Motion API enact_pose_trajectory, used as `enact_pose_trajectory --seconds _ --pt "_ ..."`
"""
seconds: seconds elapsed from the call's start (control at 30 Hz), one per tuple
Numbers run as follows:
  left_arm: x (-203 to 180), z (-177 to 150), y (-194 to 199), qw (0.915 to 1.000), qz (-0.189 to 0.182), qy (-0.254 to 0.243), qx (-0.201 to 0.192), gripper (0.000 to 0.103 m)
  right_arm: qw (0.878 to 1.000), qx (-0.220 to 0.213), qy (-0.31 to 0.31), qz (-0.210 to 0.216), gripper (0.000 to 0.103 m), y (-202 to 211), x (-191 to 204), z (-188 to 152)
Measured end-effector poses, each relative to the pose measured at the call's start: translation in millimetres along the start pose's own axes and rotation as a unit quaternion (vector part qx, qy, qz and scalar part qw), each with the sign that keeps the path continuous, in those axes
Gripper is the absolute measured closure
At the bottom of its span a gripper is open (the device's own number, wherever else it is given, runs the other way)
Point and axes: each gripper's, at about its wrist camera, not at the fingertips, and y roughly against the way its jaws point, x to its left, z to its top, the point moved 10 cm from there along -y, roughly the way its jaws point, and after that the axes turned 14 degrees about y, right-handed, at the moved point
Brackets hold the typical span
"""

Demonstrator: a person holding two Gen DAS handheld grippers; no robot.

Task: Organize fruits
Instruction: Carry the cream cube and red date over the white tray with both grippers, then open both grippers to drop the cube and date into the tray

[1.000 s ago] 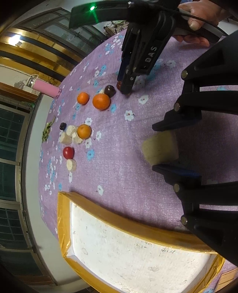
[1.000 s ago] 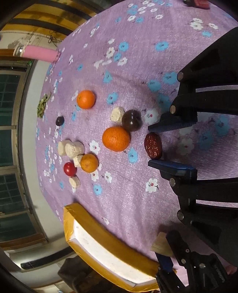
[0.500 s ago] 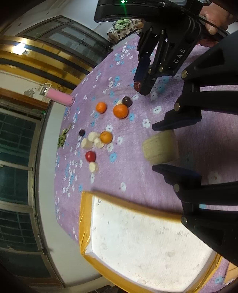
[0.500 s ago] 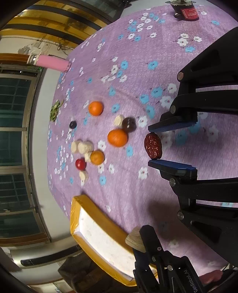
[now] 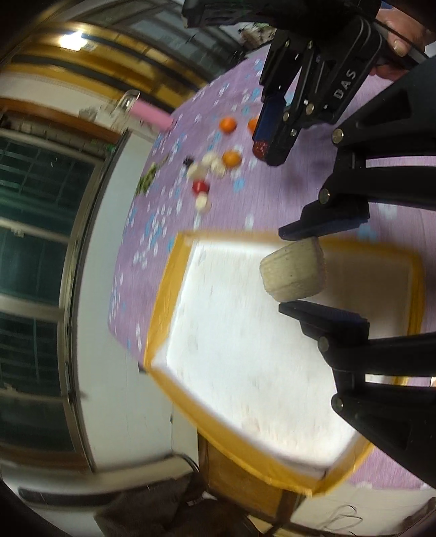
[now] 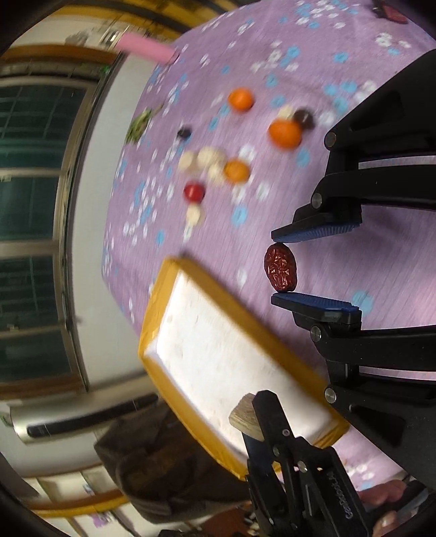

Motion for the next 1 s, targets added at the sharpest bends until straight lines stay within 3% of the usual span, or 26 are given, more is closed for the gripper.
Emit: enact_pose_trajectory --seconds 0.27,0.5,0.93,1.0 --pt "65.6 10.4 -12.9 0.9978 0.053 0.039 0.003 0.063 0.998 0.007 0.038 0.054 0.074 -34.9 59.8 27.4" --pt "95.9 11.1 -26.6 0.9958 0.077 0.046 0.017 0.063 0.993 0.039 0.064 0.088 0.074 -68.4 101.6 29.3" --pt "114.8 4.0 -39.2 0.9934 0.105 0.035 0.028 0.063 0.990 0.076 0.071 0.096 0.073 -93.2 117.6 18.8" --pt "113.9 4.0 -37.4 0.9934 0.107 0.034 0.026 0.056 0.990 0.076 0.070 0.097 0.073 -92.2 117.6 18.6"
